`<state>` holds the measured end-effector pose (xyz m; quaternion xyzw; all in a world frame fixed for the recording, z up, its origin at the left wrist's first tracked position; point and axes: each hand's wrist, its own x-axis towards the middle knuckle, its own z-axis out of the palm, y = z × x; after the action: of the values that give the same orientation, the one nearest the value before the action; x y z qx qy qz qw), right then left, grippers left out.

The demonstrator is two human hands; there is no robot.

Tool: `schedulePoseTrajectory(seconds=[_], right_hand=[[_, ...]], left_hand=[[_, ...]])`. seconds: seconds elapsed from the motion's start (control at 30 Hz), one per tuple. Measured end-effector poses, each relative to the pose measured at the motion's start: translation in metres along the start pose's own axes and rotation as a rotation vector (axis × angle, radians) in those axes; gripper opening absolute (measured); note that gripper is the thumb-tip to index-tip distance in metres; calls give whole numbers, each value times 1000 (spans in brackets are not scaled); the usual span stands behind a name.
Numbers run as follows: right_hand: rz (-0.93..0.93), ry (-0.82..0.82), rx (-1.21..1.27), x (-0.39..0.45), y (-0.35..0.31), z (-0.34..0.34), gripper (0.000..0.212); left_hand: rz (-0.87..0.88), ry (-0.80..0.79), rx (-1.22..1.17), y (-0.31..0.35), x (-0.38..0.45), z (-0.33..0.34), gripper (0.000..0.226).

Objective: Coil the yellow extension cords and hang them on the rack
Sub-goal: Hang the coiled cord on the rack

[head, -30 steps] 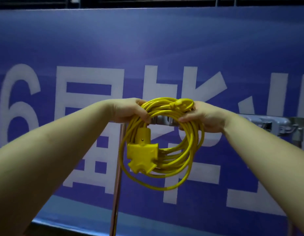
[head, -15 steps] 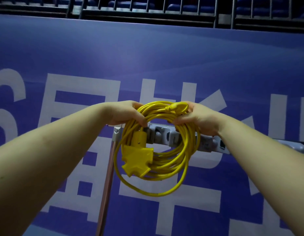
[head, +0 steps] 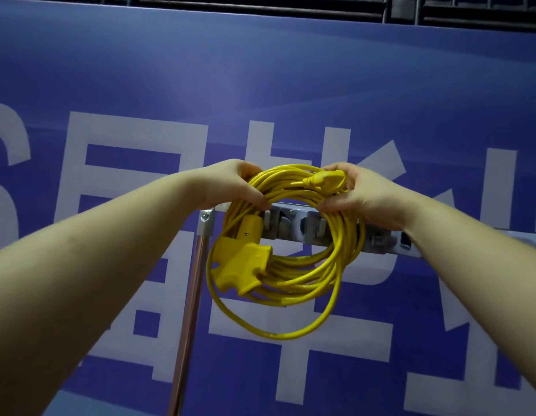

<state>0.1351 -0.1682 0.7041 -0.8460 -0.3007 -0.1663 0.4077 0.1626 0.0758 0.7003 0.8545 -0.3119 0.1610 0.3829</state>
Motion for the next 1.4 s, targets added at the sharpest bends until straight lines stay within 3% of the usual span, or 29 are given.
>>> schedulePoseTrajectory(seconds=[0.17,0.37,0.5,0.6,0.73,0.9,1.17,1.4], right_hand=[[5,-6,-101,-6,-2,1,56],[33,-17,-118,-14,-1,-2,45],[33,-48,-135,-21,-1,-4,25],[14,-4,-207,-27,-1,-1,30],[-177,217,-360,-37,1,11,68],[-382,258,-665,-52,5,17,47],[-305,335,-599,-64,-3,29,36],[-216,341,-597,-75,-4,37,33]], left_hand=[[21,22,39,-1,-6,4,36],[32,51,70,-2,-13,11,41],[64,142,-4,-5,-22,12,57],[112,217,-43,-8,-30,18,52],[127,245,-32,-10,-37,24,47],[119,216,-9,-5,-46,27,54],[67,109,-152,-1,-63,34,50],[37,209,-31,2,-69,49,48]])
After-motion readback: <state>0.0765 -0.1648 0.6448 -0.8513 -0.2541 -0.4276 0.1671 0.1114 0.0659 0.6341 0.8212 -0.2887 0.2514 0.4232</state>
